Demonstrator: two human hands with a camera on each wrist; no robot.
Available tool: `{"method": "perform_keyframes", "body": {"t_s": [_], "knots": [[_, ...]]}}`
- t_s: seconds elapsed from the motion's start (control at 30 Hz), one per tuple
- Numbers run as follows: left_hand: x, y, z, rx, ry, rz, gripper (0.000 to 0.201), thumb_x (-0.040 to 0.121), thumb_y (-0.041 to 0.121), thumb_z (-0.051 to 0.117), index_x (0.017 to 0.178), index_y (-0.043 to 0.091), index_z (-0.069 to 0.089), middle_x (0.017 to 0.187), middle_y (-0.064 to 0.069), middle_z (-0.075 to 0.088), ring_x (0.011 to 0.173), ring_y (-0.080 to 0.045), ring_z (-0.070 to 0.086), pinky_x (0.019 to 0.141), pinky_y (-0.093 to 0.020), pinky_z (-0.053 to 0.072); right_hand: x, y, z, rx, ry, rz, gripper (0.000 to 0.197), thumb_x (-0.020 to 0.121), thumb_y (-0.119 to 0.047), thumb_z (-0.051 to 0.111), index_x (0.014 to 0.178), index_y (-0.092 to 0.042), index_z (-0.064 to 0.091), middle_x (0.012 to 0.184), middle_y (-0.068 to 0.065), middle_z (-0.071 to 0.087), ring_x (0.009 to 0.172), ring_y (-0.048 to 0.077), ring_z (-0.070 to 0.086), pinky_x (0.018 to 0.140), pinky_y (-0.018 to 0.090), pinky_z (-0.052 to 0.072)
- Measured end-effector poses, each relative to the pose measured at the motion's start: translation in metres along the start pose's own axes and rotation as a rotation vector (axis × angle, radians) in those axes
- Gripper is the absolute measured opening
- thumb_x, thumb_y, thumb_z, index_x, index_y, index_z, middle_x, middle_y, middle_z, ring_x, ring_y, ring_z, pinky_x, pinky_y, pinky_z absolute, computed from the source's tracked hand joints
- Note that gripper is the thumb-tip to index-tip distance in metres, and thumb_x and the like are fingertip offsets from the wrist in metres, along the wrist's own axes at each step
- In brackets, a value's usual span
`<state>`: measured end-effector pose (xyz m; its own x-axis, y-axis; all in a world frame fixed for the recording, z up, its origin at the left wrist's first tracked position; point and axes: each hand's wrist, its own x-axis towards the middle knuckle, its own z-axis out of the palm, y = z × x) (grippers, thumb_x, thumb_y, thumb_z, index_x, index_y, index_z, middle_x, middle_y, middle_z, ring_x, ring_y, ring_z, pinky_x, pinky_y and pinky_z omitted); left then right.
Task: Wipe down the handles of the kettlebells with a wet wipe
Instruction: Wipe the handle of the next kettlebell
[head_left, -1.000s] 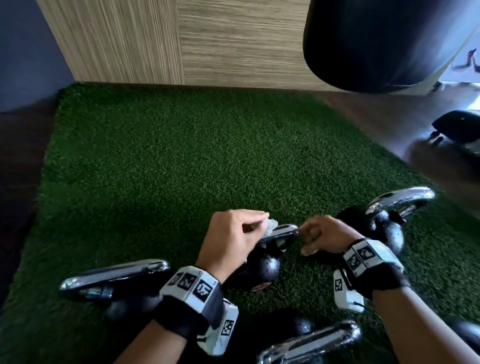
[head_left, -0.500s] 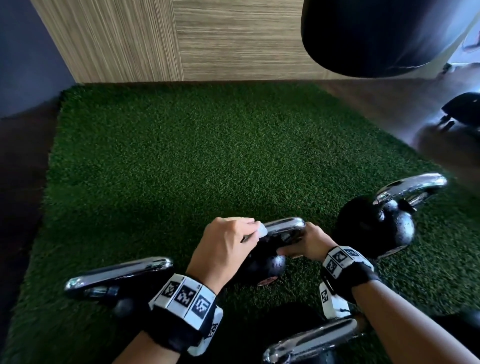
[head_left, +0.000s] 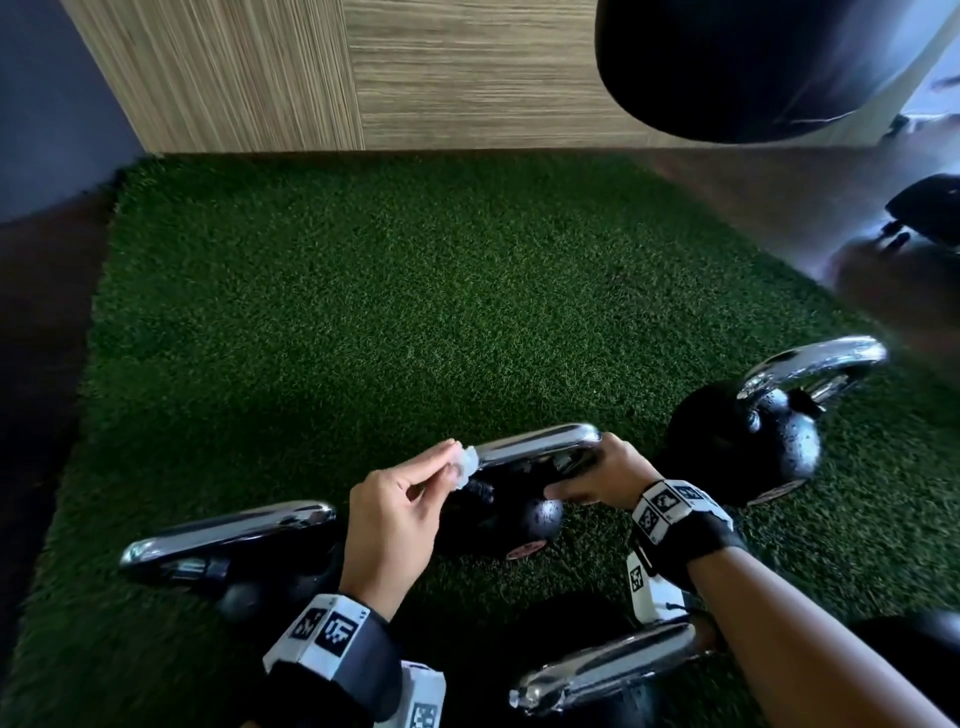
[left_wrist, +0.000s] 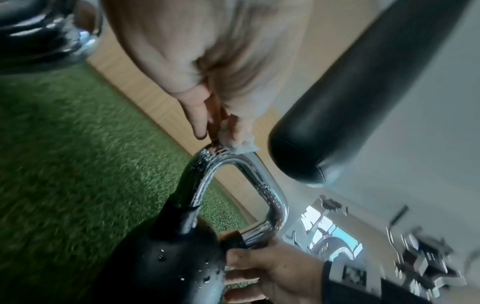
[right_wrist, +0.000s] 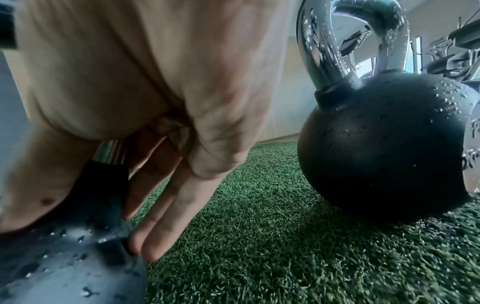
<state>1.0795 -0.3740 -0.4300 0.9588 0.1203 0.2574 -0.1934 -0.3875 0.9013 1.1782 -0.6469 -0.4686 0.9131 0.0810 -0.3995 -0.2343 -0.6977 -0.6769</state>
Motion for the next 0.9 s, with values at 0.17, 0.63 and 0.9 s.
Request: {"method": "perform_keyframes", "body": {"t_s": [0.17, 0.63, 0.9], "knots": [[-0.002, -0.014, -0.002, -0.113, -0.005, -0.201, 0.027, 0.090, 0.003, 0.074, 0.114, 0.016, 0.078, 0.110, 0.008, 0.077, 0.108, -0.002, 0.071, 0.101, -0.024, 0.054, 0.001, 0.001, 0.000, 0.080, -0.035, -0.016, 0.058, 0.051, -0.035, 0.099, 0.102, -0.020, 0.076, 0.096, 0.004, 0.079, 0.089, 0.020, 0.076, 0.079, 0.044, 0.064], [-0.013, -0.056, 0.032, -0.234, -0.073, -0.410, 0.016, 0.079, 0.022, 0.086, 0.085, 0.036, 0.084, 0.084, 0.008, 0.080, 0.084, -0.001, 0.075, 0.078, -0.010, 0.050, -0.003, -0.004, -0.002, 0.079, -0.059, -0.049, 0.052, 0.058, -0.025, 0.098, 0.105, -0.025, 0.077, 0.095, -0.003, 0.079, 0.091, 0.013, 0.075, 0.082, 0.040, 0.063], [-0.004, -0.062, 0.024, -0.101, -0.057, -0.272, 0.026, 0.075, 0.062, 0.079, 0.080, 0.037, 0.080, 0.077, 0.013, 0.078, 0.073, -0.003, 0.073, 0.067, -0.016, 0.052, -0.010, 0.000, -0.005, 0.099, -0.087, 0.033, 0.058, 0.056, -0.003, 0.096, 0.101, -0.011, 0.061, 0.084, 0.012, 0.078, 0.072, 0.034, 0.076, 0.063, 0.047, 0.063]]}}
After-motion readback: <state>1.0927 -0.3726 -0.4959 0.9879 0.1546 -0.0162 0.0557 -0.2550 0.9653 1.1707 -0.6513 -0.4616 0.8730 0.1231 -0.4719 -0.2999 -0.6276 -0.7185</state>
